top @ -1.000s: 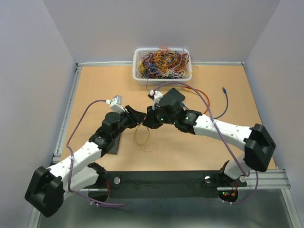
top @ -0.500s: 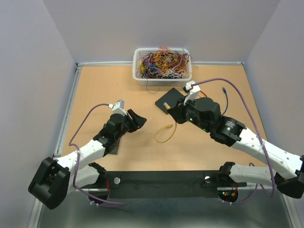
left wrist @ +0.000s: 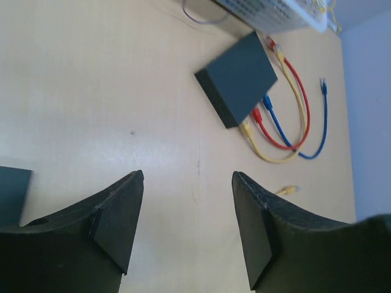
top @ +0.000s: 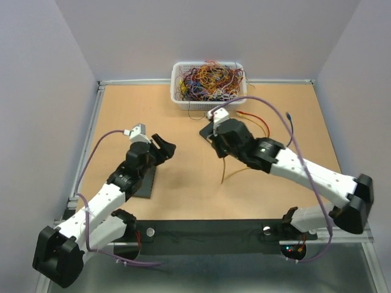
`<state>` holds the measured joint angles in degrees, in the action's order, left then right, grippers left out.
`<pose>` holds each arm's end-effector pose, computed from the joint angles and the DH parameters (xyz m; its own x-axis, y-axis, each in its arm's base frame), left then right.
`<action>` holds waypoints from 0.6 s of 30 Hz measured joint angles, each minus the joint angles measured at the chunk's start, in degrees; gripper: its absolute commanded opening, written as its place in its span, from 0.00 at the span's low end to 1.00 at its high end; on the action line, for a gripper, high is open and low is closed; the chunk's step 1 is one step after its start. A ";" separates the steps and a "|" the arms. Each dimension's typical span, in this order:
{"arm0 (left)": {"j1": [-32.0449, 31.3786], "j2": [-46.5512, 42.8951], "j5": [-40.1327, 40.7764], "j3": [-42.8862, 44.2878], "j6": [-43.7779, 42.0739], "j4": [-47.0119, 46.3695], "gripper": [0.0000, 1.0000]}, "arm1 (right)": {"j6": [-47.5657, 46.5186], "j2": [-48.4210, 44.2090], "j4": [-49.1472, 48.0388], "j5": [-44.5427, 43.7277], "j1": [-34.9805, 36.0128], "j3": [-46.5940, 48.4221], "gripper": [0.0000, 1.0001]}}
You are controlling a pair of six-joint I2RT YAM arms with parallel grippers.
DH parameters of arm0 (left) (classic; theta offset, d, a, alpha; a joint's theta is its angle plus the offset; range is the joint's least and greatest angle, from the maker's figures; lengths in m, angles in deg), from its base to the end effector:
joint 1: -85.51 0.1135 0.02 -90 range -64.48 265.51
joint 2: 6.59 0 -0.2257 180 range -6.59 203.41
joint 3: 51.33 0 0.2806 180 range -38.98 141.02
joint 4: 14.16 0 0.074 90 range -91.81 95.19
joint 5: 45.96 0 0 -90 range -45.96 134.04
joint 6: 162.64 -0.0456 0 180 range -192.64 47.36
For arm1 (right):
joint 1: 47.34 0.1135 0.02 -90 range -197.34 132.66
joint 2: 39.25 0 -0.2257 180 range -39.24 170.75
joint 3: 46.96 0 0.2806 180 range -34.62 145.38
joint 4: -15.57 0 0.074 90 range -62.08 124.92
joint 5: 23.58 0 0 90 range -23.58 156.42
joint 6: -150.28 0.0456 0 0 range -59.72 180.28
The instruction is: Insert the plug into the switch port
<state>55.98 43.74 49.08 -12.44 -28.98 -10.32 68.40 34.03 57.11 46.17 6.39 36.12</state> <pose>0.2335 -0.1277 0.2001 -0.4539 -0.5332 -0.7139 0.1435 0.7469 -0.6492 0.2085 0.2574 0.3160 -0.3903 -0.3080 -0.8676 -0.5325 0.8443 -0.0601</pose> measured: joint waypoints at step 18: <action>27.74 5.40 1.05 0.44 -2.29 12.92 0.75 | 8.79 15.69 -23.50 26.08 3.06 -12.70 0.00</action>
<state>83.71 49.14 50.13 -12.00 -31.28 2.59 77.18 49.72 33.61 72.25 9.45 23.42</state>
